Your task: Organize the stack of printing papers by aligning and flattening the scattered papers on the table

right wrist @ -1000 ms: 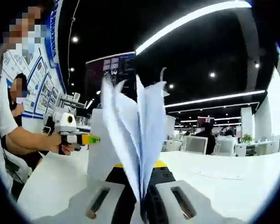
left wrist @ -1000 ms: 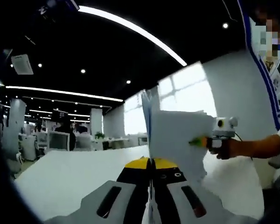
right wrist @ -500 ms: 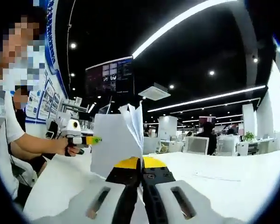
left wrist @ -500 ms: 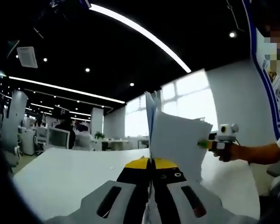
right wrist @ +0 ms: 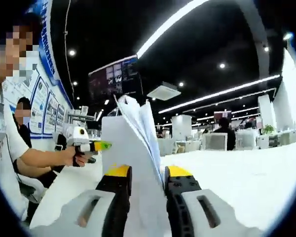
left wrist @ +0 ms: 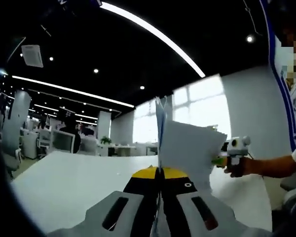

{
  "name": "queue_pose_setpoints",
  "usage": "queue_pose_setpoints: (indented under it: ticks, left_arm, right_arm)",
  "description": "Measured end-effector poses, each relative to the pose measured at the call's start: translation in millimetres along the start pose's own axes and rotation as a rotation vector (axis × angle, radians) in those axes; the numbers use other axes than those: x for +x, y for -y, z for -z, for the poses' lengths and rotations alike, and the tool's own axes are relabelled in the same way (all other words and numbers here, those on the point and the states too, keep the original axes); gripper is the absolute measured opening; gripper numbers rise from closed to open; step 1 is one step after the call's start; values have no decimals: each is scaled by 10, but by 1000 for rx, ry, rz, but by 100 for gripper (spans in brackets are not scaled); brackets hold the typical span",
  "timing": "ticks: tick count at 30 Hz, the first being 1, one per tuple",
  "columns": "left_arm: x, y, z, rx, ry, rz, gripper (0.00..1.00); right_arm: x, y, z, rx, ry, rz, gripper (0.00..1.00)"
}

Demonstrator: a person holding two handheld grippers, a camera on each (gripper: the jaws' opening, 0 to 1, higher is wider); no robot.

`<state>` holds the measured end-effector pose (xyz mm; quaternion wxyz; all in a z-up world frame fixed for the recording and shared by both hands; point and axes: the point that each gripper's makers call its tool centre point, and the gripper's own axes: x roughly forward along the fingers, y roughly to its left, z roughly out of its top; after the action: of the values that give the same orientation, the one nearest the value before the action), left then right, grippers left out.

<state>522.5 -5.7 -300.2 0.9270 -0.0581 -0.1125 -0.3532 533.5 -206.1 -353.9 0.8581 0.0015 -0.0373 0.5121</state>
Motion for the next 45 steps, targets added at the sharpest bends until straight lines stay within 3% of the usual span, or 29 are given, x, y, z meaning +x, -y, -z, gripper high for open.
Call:
queue_pose_setpoints:
  ticks: [3, 5, 6, 7, 9, 10, 13, 15, 16, 17, 20, 22, 24, 29, 33, 37, 40, 43, 45]
  left_arm:
    - [-5, 17, 6, 15, -7, 15, 6]
    - [-6, 22, 3, 17, -11, 23, 6]
    - [-13, 16, -10, 13, -9, 22, 6]
    - [-19, -6, -55, -4, 9, 16, 6]
    - [-8, -18, -62, -20, 4, 22, 6]
    - [4, -13, -47, -14, -3, 21, 6]
    - [25, 6, -51, 2, -5, 24, 6]
    - [38, 10, -102, -3, 7, 21, 6]
    - [39, 14, -140, -16, 16, 24, 6]
    - [41, 14, -165, -68, 18, 24, 6]
    - [37, -9, -180, -73, 9, 32, 6]
    - [17, 22, -200, -101, 19, 58, 6]
    - [-16, 22, -197, -105, 21, 67, 6]
    - [-89, 18, -173, -119, 20, 91, 5]
    - [-117, 105, -240, -164, 41, 174, 5]
    - [-163, 138, -258, -211, 35, 233, 5]
    - [-219, 136, -301, -219, 62, 258, 5]
    - [-261, 179, -345, -204, 85, 301, 5]
    - [-311, 259, -386, -231, 95, 371, 5]
  right_arm:
    - [19, -55, 249, 35, -89, -60, 28]
    - [21, -61, 283, -23, -123, -63, 24]
    - [19, -62, 237, -29, -110, -57, 12]
    - [0, -25, 68, -35, -43, -43, 1]
    - [-44, 17, -145, -12, 5, -37, 0]
    - [-39, 18, -182, -13, -5, -34, 0]
    - [-13, 48, -289, -71, -36, 20, 0]
    - [-1, 53, -419, -147, -7, 50, 0]
    - [2, 62, -516, -175, 27, 70, 2]
    - [1, 54, -578, -130, 46, 71, 7]
    - [13, 52, -739, 59, 97, 35, 30]
    - [16, 16, -716, 98, 116, -16, 35]
    - [7, 90, -528, 79, 103, 1, 48]
    - [-44, 324, -196, 61, 91, 51, 58]
    - [41, 383, -239, 103, 145, 1, 63]
    - [291, 315, -196, 156, 114, -123, 69]
    - [393, 438, -134, 168, 95, -108, 65]
    - [437, 547, -99, 194, 115, -110, 71]
    - [434, 608, -70, 204, 120, -110, 73]
